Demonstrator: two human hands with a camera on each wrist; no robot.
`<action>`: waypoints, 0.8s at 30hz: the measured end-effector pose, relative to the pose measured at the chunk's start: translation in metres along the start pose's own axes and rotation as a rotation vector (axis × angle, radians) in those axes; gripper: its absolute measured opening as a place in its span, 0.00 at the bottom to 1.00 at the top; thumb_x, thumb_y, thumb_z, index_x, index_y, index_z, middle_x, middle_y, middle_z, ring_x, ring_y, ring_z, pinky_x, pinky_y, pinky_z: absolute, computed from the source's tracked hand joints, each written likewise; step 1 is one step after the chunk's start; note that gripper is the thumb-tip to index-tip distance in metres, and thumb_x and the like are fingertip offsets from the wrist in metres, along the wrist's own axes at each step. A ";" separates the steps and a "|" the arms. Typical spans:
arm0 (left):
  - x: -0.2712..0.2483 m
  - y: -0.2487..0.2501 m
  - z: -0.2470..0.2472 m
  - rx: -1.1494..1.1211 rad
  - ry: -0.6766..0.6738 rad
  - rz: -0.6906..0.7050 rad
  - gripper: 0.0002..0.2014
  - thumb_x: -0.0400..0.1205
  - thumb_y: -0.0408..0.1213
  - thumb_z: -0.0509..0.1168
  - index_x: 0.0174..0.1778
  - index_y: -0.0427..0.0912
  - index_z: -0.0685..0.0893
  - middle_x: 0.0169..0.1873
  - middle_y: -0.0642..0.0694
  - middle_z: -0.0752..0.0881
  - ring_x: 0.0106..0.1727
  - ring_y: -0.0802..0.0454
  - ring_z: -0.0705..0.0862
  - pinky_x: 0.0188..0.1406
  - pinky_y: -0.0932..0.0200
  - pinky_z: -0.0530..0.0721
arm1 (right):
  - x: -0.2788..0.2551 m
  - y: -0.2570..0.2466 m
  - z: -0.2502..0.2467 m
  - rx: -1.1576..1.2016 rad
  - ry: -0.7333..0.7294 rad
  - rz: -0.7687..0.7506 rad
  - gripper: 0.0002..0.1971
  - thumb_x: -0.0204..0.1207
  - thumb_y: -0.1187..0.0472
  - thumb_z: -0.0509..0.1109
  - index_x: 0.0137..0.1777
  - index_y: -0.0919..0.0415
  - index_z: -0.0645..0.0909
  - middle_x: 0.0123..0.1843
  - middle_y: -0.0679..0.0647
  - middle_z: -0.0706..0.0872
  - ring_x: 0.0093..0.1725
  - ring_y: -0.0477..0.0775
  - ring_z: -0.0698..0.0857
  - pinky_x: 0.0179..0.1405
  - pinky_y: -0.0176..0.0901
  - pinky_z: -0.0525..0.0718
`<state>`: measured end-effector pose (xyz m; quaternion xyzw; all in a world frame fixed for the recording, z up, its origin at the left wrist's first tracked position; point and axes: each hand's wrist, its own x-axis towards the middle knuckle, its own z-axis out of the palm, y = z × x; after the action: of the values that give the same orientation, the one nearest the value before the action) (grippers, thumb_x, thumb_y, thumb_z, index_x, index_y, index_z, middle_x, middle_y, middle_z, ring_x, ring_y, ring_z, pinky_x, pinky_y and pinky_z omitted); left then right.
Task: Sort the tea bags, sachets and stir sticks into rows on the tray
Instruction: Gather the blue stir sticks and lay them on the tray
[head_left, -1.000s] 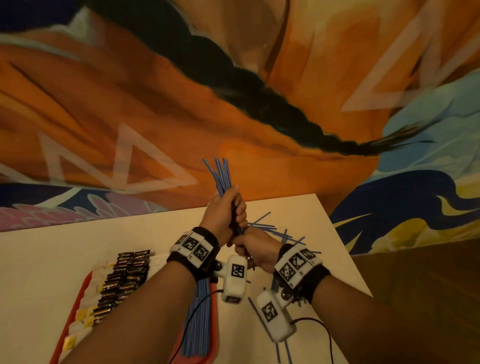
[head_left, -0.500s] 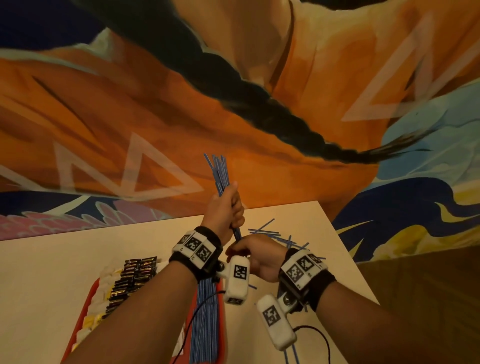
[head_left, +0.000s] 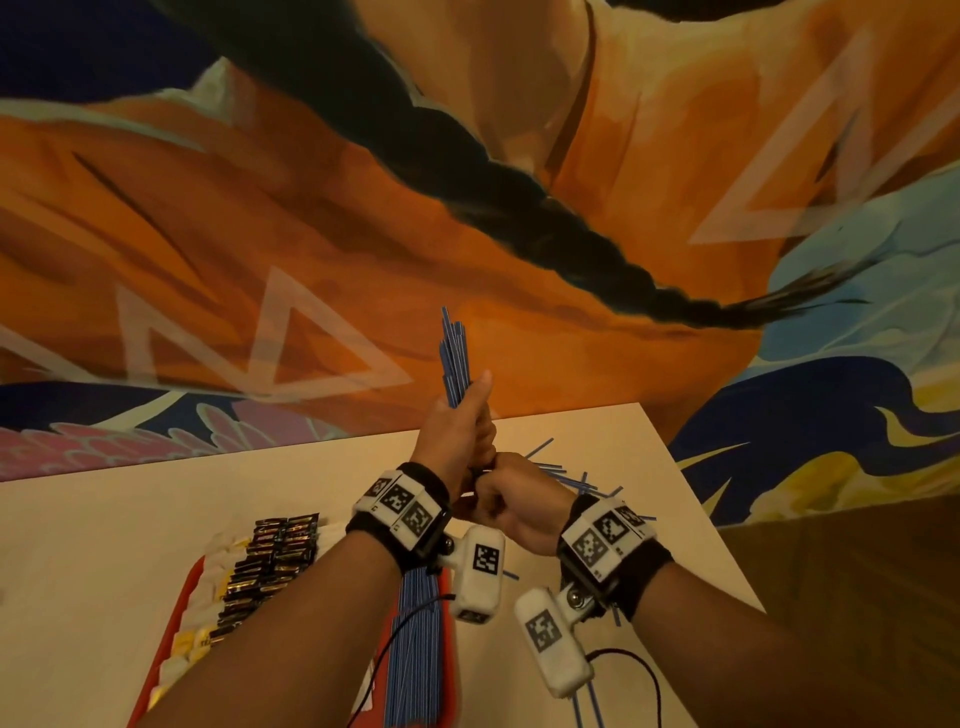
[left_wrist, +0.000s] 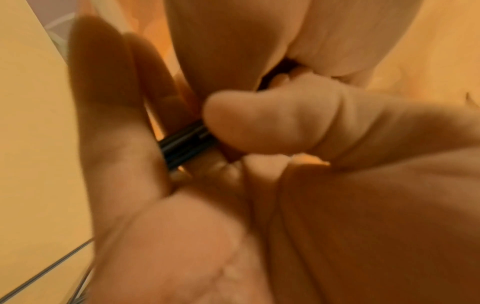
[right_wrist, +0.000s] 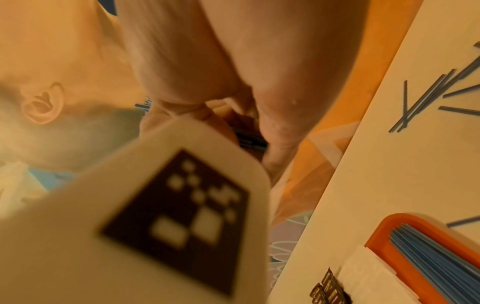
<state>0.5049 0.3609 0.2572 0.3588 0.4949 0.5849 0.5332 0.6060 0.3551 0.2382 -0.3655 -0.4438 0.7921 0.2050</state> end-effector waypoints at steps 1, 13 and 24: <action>0.000 0.000 -0.001 0.009 0.011 -0.002 0.25 0.87 0.48 0.63 0.25 0.50 0.63 0.20 0.51 0.57 0.19 0.53 0.54 0.18 0.63 0.55 | -0.003 -0.006 -0.002 -0.106 0.007 0.020 0.19 0.61 0.77 0.57 0.52 0.69 0.76 0.49 0.66 0.77 0.50 0.63 0.78 0.65 0.61 0.81; -0.007 0.010 -0.002 0.589 -0.114 0.038 0.20 0.87 0.45 0.65 0.32 0.41 0.68 0.20 0.44 0.65 0.18 0.50 0.60 0.20 0.59 0.61 | -0.002 -0.141 0.012 -1.148 0.385 -0.564 0.26 0.86 0.43 0.55 0.60 0.65 0.84 0.60 0.60 0.88 0.58 0.61 0.85 0.61 0.53 0.82; -0.014 0.007 0.003 0.427 -0.100 -0.031 0.20 0.89 0.41 0.61 0.31 0.44 0.68 0.19 0.46 0.63 0.20 0.53 0.57 0.23 0.57 0.56 | 0.000 -0.122 0.018 -1.223 0.196 -0.562 0.12 0.83 0.46 0.64 0.43 0.48 0.84 0.42 0.42 0.86 0.46 0.44 0.85 0.48 0.40 0.82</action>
<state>0.5084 0.3479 0.2662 0.4843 0.5860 0.4400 0.4780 0.5921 0.4085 0.3485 -0.3565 -0.8694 0.2785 0.1985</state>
